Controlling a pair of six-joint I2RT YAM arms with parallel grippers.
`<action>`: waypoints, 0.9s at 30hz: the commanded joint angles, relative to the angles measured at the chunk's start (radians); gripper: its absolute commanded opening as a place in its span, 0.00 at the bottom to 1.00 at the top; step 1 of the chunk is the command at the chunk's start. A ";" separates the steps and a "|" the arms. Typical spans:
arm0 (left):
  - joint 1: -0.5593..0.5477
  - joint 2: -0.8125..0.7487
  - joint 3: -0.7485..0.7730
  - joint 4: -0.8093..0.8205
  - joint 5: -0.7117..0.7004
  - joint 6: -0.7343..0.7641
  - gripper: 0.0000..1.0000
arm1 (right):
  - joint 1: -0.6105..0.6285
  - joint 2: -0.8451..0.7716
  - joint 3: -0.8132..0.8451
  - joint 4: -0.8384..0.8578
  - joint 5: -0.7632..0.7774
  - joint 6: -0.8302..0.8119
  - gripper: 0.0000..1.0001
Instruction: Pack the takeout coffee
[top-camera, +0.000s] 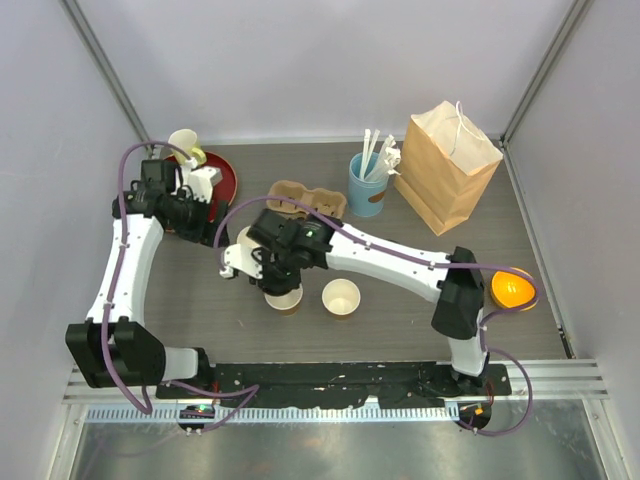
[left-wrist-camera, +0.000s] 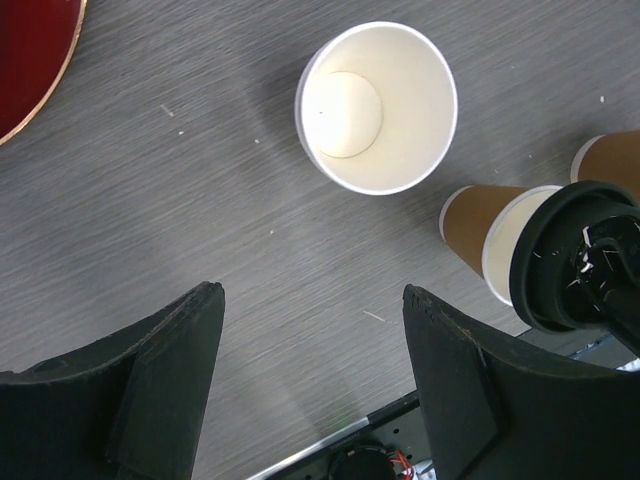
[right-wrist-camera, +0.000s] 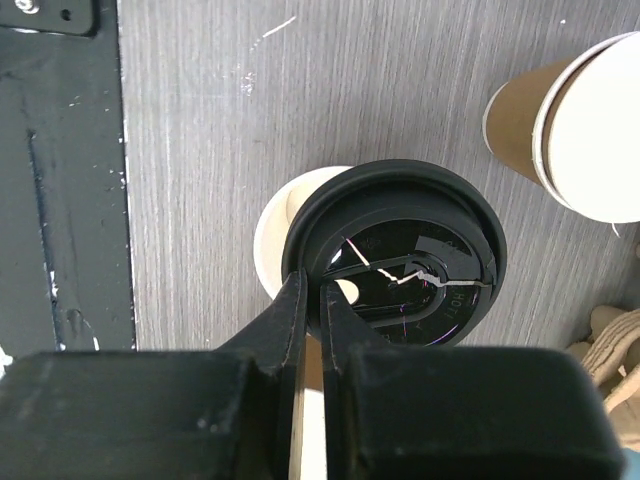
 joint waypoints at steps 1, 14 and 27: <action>0.031 -0.010 -0.005 -0.001 0.006 -0.013 0.76 | 0.044 0.055 0.117 -0.122 0.119 0.049 0.01; 0.035 -0.007 -0.004 -0.002 -0.022 0.010 0.76 | 0.055 0.072 0.068 -0.133 0.086 0.071 0.01; 0.034 -0.009 0.004 -0.010 -0.028 0.021 0.76 | 0.053 0.081 0.062 -0.084 0.049 0.055 0.01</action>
